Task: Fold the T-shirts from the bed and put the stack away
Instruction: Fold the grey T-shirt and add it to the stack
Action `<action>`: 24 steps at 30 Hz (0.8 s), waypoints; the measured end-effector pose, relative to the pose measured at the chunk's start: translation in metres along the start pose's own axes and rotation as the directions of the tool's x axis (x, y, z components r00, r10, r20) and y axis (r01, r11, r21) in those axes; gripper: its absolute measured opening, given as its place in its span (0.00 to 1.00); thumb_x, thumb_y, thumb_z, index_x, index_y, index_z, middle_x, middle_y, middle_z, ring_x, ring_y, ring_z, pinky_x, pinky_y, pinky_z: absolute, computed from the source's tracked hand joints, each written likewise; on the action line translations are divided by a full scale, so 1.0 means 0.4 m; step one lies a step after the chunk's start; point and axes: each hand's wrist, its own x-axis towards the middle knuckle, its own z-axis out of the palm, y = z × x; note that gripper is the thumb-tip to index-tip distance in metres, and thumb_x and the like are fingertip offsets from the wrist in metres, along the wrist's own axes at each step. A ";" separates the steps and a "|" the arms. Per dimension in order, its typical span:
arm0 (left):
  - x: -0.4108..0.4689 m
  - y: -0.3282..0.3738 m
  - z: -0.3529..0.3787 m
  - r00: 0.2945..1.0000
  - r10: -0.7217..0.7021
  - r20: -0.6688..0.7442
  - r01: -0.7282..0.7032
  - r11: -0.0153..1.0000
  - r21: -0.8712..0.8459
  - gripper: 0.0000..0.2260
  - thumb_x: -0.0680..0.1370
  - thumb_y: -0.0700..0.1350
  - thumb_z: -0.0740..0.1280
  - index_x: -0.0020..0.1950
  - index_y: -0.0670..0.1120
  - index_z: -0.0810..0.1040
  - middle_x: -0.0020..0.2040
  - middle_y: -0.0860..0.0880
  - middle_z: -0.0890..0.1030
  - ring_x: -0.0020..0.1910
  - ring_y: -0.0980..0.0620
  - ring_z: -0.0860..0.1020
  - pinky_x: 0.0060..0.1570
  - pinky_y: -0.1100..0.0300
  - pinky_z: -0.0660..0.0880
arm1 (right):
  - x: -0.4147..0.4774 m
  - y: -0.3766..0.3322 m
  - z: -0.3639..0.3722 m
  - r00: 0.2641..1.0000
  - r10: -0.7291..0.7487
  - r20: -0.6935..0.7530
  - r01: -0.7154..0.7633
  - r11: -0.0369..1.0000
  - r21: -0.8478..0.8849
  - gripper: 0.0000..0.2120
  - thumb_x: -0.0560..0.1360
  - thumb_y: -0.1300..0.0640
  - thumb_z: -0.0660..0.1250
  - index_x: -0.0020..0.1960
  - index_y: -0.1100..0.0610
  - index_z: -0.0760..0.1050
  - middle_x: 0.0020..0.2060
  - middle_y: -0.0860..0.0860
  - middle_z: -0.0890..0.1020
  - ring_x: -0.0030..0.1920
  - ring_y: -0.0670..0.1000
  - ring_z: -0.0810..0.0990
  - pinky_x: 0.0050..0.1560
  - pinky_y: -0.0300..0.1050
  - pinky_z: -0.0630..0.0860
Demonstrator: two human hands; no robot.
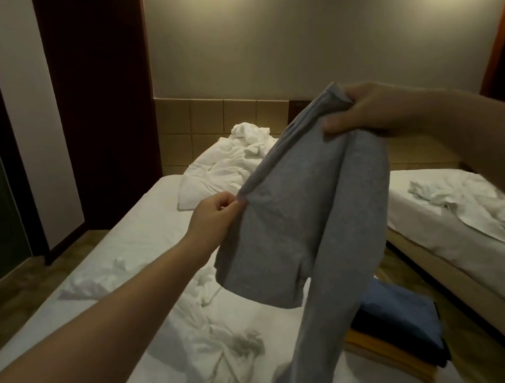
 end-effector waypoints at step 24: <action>0.112 0.177 -0.220 0.866 0.497 -0.057 -0.354 0.689 0.632 0.10 0.78 0.44 0.63 0.53 0.41 0.80 0.47 0.44 0.79 0.49 0.48 0.75 0.48 0.59 0.67 | -0.010 0.079 0.007 0.969 -0.081 -0.232 0.053 0.991 -0.124 0.05 0.72 0.56 0.71 0.47 0.55 0.78 0.44 0.49 0.80 0.43 0.43 0.77 0.44 0.34 0.73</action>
